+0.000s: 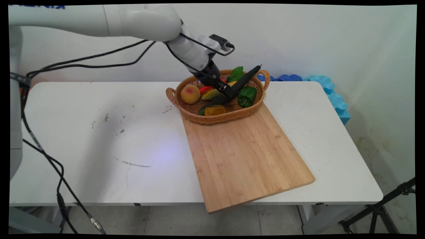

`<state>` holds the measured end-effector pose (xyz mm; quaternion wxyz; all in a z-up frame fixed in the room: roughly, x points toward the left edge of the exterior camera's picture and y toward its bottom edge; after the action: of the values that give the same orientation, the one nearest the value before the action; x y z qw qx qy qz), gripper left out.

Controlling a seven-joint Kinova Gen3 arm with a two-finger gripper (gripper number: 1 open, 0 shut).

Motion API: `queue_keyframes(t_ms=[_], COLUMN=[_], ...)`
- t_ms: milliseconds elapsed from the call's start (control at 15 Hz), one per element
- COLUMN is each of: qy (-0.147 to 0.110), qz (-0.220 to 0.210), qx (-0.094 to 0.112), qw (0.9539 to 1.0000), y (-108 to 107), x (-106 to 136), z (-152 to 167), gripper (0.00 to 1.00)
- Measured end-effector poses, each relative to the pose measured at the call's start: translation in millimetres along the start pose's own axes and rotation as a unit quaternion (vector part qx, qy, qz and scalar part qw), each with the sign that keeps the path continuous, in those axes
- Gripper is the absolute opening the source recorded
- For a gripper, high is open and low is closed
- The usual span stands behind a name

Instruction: Pick up the cucumber from the vegetable basket, then place the picked object on the cutting board

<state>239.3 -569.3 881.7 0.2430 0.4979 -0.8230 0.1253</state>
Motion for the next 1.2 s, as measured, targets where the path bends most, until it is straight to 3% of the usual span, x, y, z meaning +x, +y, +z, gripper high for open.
queue_keyframes(t_ms=[533, 600, 1200], qy=[-0.016, -0.016, -0.015], qz=[0.046, 0.05, 0.078], qx=[0.017, 0.018, 0.021], qw=[0.9986, 0.9985, 0.9966], y=[3.3, 3.9, 7.1], x=[3.1, 3.8, 7.7], z=[26.6, 28.7, 37.1], gripper=[1.0, 0.0, 0.0])
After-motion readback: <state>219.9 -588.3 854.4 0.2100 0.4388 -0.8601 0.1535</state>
